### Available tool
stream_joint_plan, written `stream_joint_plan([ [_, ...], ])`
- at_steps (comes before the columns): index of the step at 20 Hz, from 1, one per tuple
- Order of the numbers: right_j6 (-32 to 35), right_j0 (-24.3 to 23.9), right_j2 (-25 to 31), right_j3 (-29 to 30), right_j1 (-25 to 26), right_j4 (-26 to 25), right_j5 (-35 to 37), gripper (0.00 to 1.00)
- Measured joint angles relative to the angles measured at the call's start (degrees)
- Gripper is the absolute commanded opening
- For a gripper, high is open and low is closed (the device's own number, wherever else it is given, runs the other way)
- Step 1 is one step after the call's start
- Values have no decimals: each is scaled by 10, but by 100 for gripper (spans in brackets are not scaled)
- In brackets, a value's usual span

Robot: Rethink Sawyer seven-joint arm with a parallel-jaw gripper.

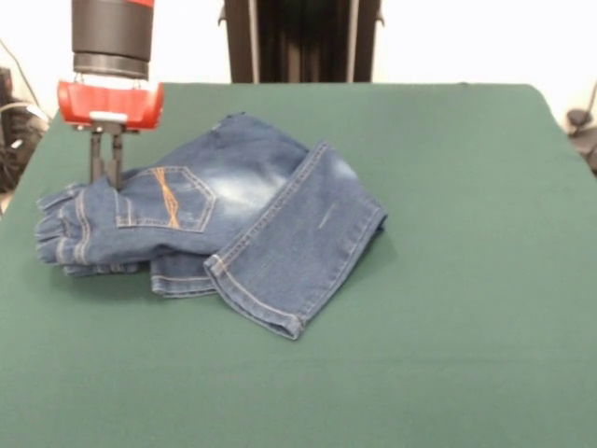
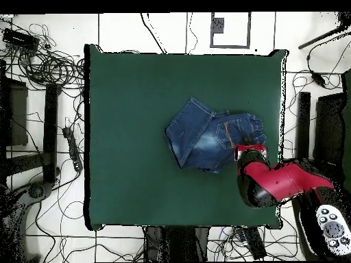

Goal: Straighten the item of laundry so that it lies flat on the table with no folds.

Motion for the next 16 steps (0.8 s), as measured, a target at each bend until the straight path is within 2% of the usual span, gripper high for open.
stream_joint_plan([
  [2,-22,-13,15,0,0,0,12,0],
  [3,-40,-16,21,0,0,0,17,100],
  [12,-55,-17,30,-5,-2,2,22,100],
  [16,-59,-32,55,-5,-2,36,51,100],
])
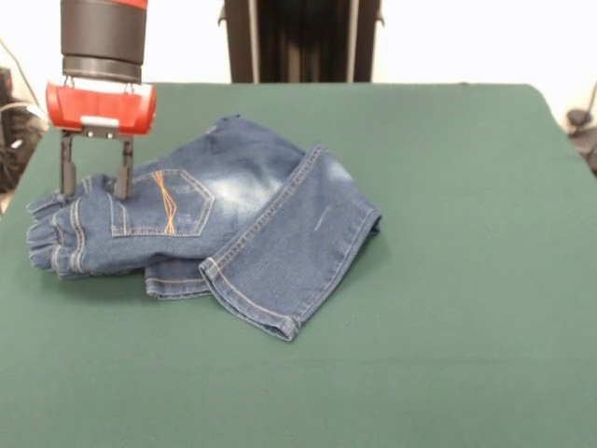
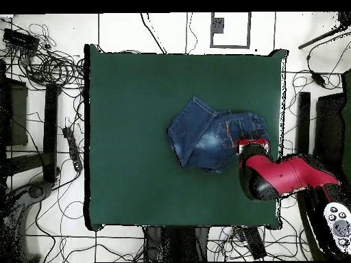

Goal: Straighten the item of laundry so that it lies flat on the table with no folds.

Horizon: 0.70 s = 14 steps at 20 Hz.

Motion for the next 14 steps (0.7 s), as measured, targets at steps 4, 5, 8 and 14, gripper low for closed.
stream_joint_plan([
  [4,-8,-19,28,-1,1,63,67,100],
  [5,-11,-20,31,-2,1,74,83,100],
  [8,-24,-15,33,-7,0,99,138,100],
  [14,-54,12,34,-10,-8,145,252,100],
])
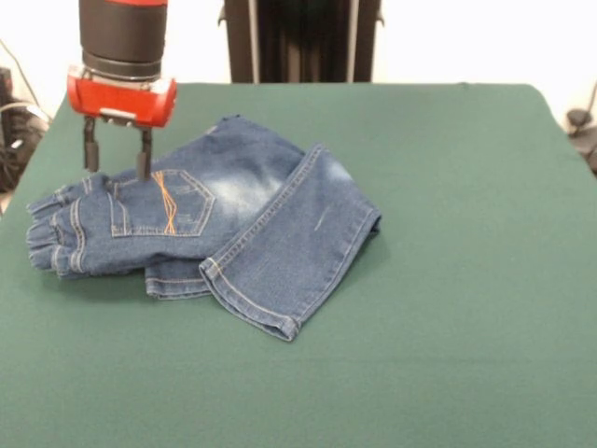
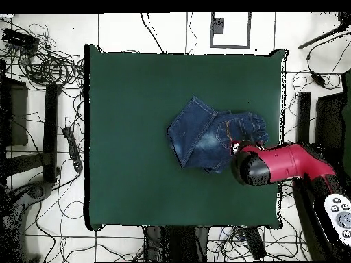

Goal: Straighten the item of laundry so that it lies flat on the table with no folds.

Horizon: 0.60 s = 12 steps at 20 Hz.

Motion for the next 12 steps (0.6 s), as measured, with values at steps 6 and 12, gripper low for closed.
stream_joint_plan([
  [6,-1,28,0,0,-15,28,45,100],
  [12,-1,45,1,1,-28,40,48,100],
])
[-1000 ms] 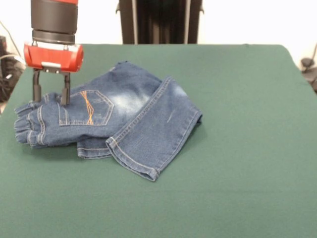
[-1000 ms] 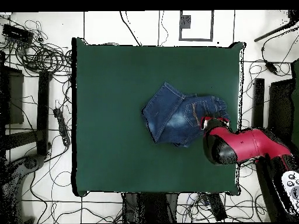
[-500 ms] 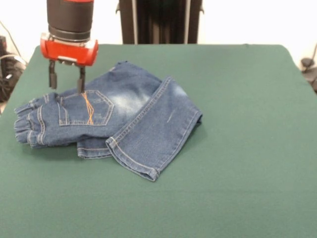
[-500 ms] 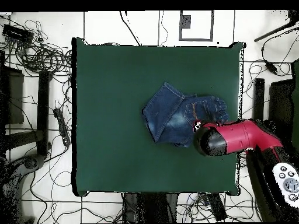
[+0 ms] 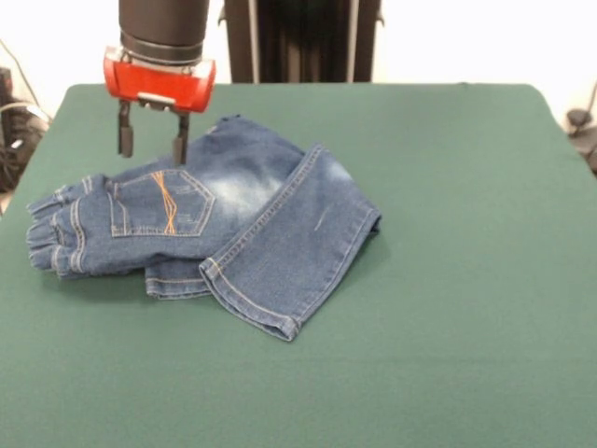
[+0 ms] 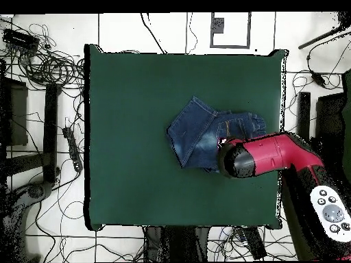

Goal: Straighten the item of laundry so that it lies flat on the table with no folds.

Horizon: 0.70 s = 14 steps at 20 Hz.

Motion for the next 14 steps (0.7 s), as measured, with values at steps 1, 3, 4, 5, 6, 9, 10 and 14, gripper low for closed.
stream_joint_plan([
  [1,0,2,0,0,-2,1,0,100],
  [3,0,9,0,1,-7,6,0,100],
  [4,0,14,0,1,-11,10,0,100],
  [5,0,20,0,1,-13,15,0,100],
  [6,0,24,0,1,-15,18,0,100],
  [9,0,44,0,2,-22,30,0,100],
  [10,0,52,0,2,-25,34,0,100],
  [14,0,75,0,5,-32,46,0,100],
])
